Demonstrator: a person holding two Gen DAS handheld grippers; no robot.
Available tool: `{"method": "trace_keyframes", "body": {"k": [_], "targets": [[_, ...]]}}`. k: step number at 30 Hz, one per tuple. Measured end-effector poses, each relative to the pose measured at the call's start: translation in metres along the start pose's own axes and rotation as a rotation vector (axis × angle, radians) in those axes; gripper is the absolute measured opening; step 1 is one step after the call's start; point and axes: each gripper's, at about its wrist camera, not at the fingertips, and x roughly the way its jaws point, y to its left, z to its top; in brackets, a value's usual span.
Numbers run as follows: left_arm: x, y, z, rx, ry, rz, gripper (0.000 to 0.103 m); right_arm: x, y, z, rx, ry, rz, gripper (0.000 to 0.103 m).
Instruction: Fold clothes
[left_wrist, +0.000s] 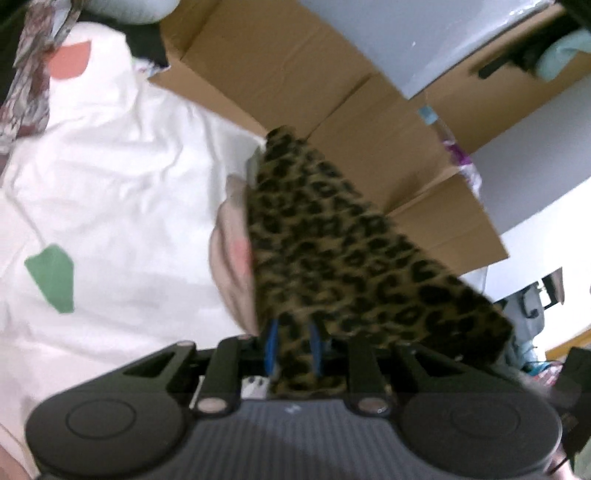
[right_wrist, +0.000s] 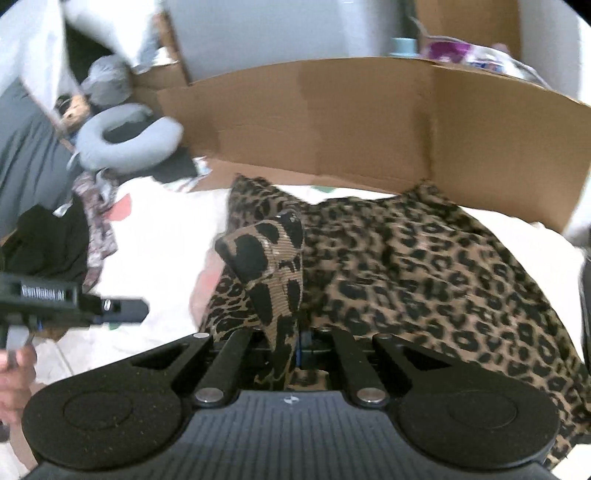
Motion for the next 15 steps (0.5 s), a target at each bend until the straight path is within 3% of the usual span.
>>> {"method": "trace_keyframes", "body": {"k": [15], "targets": [[0.041, -0.007, -0.011, 0.095, 0.162, -0.038, 0.02, -0.032, -0.083, -0.016, 0.211, -0.018, -0.064, 0.001]]}}
